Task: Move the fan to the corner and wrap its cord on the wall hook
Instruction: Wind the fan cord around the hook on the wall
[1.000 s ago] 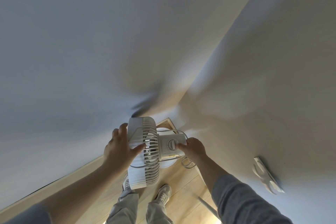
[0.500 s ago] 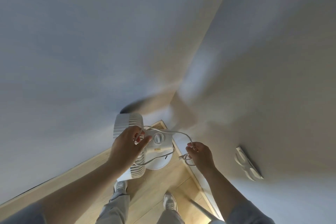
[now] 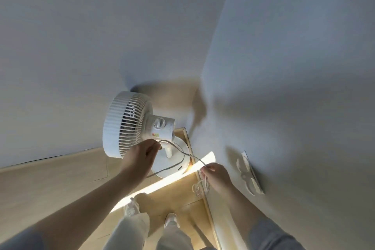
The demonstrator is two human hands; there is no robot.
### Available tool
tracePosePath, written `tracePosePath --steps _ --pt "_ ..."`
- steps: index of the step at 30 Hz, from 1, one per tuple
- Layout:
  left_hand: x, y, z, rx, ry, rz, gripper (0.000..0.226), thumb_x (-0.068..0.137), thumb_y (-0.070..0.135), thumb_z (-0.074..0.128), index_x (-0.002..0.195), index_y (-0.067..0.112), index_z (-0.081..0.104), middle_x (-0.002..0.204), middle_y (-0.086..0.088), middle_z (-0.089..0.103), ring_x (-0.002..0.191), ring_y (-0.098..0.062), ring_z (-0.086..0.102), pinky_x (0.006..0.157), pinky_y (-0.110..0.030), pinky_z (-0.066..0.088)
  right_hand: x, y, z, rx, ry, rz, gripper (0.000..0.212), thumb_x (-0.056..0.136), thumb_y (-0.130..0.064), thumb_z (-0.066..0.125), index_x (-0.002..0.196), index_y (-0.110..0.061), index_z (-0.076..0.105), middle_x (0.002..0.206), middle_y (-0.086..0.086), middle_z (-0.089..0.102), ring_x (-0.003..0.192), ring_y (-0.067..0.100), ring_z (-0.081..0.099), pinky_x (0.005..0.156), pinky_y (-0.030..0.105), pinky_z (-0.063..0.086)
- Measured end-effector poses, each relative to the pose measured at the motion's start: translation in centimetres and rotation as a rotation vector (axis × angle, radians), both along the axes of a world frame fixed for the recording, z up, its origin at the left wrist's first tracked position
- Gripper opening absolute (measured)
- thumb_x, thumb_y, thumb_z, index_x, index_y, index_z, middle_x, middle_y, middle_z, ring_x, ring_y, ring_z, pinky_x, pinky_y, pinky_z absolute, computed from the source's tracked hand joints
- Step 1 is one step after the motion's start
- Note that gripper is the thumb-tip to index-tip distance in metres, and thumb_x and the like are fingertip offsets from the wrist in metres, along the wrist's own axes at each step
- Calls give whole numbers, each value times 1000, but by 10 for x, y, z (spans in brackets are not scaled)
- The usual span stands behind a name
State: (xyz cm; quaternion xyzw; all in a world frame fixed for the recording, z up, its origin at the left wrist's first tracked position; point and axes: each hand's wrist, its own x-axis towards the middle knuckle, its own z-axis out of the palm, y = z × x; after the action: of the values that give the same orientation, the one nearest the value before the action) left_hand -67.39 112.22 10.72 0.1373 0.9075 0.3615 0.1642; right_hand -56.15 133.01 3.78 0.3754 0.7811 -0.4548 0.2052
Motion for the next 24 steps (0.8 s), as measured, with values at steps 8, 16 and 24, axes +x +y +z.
tracePosePath --steps 8,16,24 --pt "16 0 -63 33 -52 79 23 94 26 50 84 17 69 53 4 55 53 -13 51 51 -28 36 3 6 -47 8 45 -44 20 90 -16 48 76 -10 62 77 1 64 66 10 54 58 20 38" --pt "46 -12 -177 159 -65 182 20 93 17 53 93 15 73 78 3 69 70 -13 57 57 -14 38 4 3 -141 -46 56 -106 28 90 -9 43 71 -18 61 69 1 63 66 15 59 63 23 45" --pt "87 -17 -252 190 -9 297 21 93 20 50 92 19 72 94 3 70 88 -17 58 73 -27 38 33 -1 -201 -202 172 -194 23 90 -8 42 76 -11 59 61 4 52 58 16 47 63 26 40"
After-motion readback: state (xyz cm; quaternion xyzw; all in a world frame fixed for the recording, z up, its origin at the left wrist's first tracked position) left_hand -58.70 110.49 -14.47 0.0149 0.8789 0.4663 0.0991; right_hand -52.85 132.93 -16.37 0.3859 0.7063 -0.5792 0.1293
